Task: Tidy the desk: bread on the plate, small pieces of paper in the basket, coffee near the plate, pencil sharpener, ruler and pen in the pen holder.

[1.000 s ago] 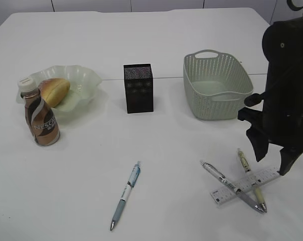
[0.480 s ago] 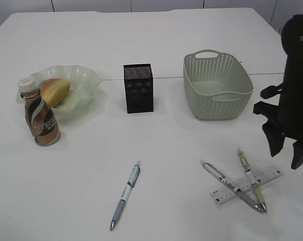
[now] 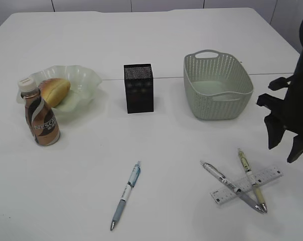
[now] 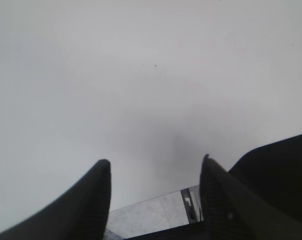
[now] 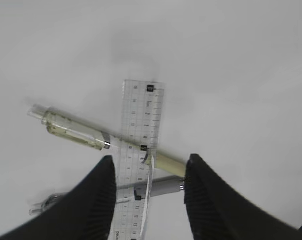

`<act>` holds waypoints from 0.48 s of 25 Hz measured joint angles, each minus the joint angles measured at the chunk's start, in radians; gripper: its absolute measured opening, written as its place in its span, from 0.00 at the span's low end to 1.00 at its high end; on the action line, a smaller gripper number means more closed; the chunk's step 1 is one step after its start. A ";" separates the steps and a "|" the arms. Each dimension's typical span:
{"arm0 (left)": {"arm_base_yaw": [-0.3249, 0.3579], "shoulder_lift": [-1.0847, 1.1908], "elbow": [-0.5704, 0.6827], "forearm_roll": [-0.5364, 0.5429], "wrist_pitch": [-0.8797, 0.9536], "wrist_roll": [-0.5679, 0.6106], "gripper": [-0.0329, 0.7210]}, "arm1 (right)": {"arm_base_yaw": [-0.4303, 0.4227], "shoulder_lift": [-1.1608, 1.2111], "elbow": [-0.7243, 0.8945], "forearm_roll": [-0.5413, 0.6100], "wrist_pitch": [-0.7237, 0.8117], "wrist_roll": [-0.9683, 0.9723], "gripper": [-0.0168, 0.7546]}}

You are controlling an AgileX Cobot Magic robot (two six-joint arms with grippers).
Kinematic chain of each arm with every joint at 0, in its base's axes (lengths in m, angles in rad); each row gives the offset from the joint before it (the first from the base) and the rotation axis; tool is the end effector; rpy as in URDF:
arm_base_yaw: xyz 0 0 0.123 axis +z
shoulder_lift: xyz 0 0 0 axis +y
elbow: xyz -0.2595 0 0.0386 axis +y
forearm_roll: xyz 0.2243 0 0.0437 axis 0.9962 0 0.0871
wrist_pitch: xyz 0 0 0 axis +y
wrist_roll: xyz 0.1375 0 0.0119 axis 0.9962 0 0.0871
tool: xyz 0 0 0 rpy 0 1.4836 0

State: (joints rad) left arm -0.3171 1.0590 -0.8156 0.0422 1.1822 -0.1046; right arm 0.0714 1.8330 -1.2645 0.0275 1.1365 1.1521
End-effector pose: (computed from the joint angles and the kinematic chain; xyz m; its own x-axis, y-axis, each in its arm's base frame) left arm 0.1599 -0.0468 0.2223 -0.9477 0.2180 -0.2331 0.2200 0.9753 0.0174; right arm 0.3095 0.0256 0.1419 -0.4589 0.8875 0.0414 0.8871 0.4603 -0.0331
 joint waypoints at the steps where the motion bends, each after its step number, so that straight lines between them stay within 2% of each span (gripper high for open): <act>1: 0.000 0.000 0.000 0.000 0.000 0.000 0.60 | 0.000 0.000 0.000 -0.007 -0.002 0.000 0.45; 7: 0.000 0.000 0.000 0.002 0.000 0.000 0.60 | 0.000 0.000 0.000 -0.035 0.048 -0.001 0.45; 12: 0.000 0.000 0.000 0.002 0.000 0.000 0.60 | 0.000 0.000 0.000 -0.108 0.060 -0.001 0.45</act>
State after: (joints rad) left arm -0.3171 1.0590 -0.8156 0.0441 1.1822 -0.1046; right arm 0.0714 1.8330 -1.2645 -0.0804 1.1962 1.1507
